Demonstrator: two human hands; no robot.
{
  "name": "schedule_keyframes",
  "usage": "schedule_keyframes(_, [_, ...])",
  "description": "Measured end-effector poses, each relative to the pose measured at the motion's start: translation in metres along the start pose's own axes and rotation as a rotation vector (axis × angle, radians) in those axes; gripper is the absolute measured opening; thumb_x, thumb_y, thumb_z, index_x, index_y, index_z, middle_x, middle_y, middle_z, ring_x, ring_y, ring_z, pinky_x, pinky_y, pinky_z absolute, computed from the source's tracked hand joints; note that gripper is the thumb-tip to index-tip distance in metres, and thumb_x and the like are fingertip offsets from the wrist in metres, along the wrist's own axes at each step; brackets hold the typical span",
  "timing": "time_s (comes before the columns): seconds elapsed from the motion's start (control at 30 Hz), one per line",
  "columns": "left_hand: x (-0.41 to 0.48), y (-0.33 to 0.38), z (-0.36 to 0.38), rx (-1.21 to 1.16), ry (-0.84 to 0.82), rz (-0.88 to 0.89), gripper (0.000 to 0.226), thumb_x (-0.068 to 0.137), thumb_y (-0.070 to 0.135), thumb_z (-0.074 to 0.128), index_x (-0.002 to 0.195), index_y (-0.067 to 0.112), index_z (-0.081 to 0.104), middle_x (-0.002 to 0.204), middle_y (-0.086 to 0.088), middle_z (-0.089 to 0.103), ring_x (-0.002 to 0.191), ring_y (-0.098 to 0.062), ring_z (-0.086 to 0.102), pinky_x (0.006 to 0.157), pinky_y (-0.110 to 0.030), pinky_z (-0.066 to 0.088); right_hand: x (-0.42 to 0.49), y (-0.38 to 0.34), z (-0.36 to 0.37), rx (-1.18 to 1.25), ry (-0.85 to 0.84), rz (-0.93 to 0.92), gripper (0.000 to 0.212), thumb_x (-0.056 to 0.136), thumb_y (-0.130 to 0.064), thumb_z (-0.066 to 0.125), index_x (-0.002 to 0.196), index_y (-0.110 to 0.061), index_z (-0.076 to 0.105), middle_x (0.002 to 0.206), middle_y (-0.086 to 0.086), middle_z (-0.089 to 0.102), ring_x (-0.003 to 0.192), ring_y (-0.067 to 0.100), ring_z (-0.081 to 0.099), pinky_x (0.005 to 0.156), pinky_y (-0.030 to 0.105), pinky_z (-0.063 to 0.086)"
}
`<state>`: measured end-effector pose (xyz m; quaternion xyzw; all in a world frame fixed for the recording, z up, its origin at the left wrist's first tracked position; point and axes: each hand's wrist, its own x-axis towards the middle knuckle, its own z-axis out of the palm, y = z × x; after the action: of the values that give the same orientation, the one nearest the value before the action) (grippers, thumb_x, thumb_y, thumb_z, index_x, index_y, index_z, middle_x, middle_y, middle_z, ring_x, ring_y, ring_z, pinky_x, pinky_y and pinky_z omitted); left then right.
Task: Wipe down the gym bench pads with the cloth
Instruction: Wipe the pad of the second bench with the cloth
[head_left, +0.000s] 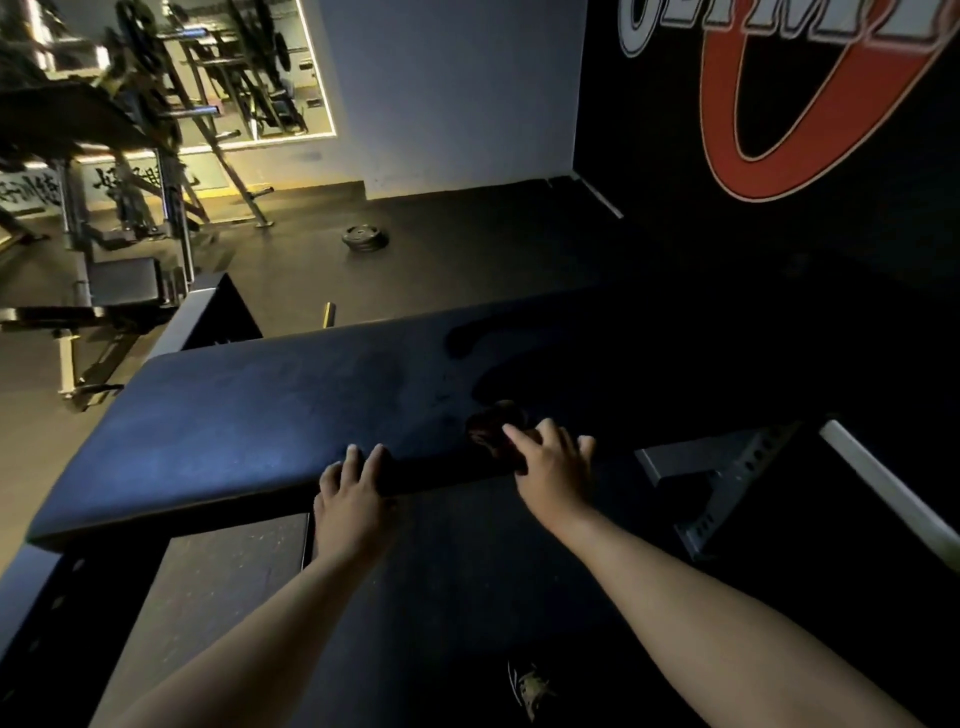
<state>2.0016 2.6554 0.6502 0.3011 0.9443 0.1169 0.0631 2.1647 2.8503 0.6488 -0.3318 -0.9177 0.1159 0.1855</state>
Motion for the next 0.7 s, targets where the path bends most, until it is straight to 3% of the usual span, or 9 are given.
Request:
schedule_keyframes(0.13, [0.0,-0.001,-0.002,0.011,-0.01,0.021,0.079,0.093,0.028,0.059,0.159,0.035,0.015,0.168,-0.004,0.011,0.149,-0.034,0.012,0.117,-0.046,0.027,0.003,-0.031,0.013,0.09,-0.003,-0.028,0.059,0.078,-0.022,0.077,0.134,-0.028,0.058,0.11,0.006,0.056,0.097,0.031,0.057,0.083,0.039,0.026])
schedule_keyframes(0.27, [-0.001,-0.01,-0.004,0.032,-0.037,0.028,0.082,0.094,0.029,0.056,0.161,0.033,0.009,0.169,-0.001,0.005,0.153,-0.028,0.007,0.12,-0.044,0.024,0.014,-0.104,0.03,0.134,-0.115,-0.233,0.06,0.088,-0.023,0.064,0.145,-0.027,0.045,0.126,0.008,0.05,0.114,0.032,0.045,0.093,0.044,0.026])
schedule_keyframes(0.37, [-0.001,-0.013,-0.006,0.038,-0.049,0.024,0.077,0.095,0.033,0.054,0.161,0.025,0.014,0.169,-0.002,0.005,0.154,-0.025,0.003,0.123,-0.043,0.021,0.021,-0.14,0.037,0.06,-0.201,-0.319,0.063,0.09,-0.022,0.061,0.148,-0.025,0.038,0.135,0.01,0.043,0.125,0.031,0.039,0.098,0.045,0.022])
schedule_keyframes(0.5, [-0.004,-0.004,-0.005,-0.035,-0.043,-0.023,0.083,0.093,0.029,0.058,0.161,0.031,0.01,0.169,0.002,0.003,0.155,-0.024,0.001,0.122,-0.045,0.021,0.024,-0.127,0.041,0.05,-0.187,-0.28,0.058,0.089,-0.019,0.059,0.144,-0.029,0.043,0.13,0.008,0.047,0.121,0.03,0.043,0.097,0.046,0.022])
schedule_keyframes(0.7, [-0.007,-0.002,-0.004,-0.047,-0.037,-0.026,0.085,0.093,0.023,0.059,0.16,0.036,0.008,0.169,0.006,0.001,0.155,-0.024,0.0,0.121,-0.05,0.023,0.005,-0.052,0.026,0.031,-0.075,-0.162,0.065,0.078,-0.016,0.069,0.138,-0.032,0.053,0.115,0.003,0.052,0.107,0.027,0.051,0.086,0.038,0.02])
